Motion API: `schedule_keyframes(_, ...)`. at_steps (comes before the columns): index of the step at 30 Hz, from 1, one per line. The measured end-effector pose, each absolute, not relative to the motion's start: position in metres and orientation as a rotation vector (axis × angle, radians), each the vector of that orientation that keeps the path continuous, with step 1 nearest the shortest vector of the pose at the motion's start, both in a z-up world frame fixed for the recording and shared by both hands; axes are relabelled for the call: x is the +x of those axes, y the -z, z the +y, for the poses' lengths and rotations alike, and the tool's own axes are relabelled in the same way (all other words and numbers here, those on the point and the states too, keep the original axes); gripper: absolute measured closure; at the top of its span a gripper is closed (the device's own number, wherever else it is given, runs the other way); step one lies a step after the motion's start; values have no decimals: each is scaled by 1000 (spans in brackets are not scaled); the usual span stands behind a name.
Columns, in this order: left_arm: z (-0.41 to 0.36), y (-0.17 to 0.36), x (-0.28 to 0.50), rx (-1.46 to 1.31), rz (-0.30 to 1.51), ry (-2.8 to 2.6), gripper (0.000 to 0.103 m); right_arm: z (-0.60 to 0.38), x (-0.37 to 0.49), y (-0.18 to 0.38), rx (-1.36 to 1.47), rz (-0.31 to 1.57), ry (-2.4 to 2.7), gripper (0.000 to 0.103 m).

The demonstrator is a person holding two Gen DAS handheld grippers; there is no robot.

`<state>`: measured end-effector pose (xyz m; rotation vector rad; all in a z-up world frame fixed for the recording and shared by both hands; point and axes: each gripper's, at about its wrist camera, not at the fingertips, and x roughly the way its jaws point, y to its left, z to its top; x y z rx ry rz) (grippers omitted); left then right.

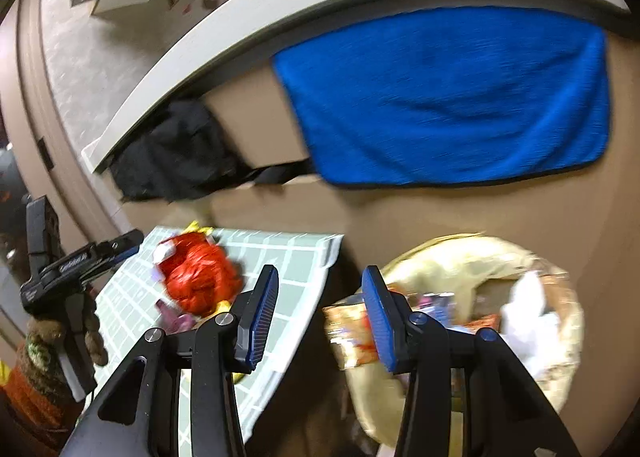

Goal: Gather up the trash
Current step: 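Move both tools back over the table toward the remaining trash, then grasp the purple sponge with the left tool while the right tool grasps the pink candy packet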

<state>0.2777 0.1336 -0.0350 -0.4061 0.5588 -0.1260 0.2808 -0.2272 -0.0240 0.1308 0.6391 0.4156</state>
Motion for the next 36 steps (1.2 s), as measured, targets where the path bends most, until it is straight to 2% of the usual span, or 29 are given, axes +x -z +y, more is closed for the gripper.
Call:
schedule_keyframes(7, 193, 62, 278, -466, 582, 81, 42, -170, 282, 41, 78, 692, -489, 61)
schedule_keyframes(9, 206, 69, 285, -500, 599, 112, 37, -159, 281, 46, 73, 705, -505, 61)
schedule_keyframes(11, 216, 72, 298, -503, 606, 130, 34, -147, 282, 51, 70, 717, -518, 61)
schedule_keyframes(18, 245, 93, 363, -499, 709, 69, 34, -122, 284, 69, 58, 767, -540, 61)
schedule_keyframes(27, 236, 124, 381, -481, 815, 48, 31, -127, 284, 85, 72, 820, -533, 61)
schedule_keyframes(36, 228, 122, 345, -470, 871, 84, 31, -115, 275, 90, 53, 848, -580, 61)
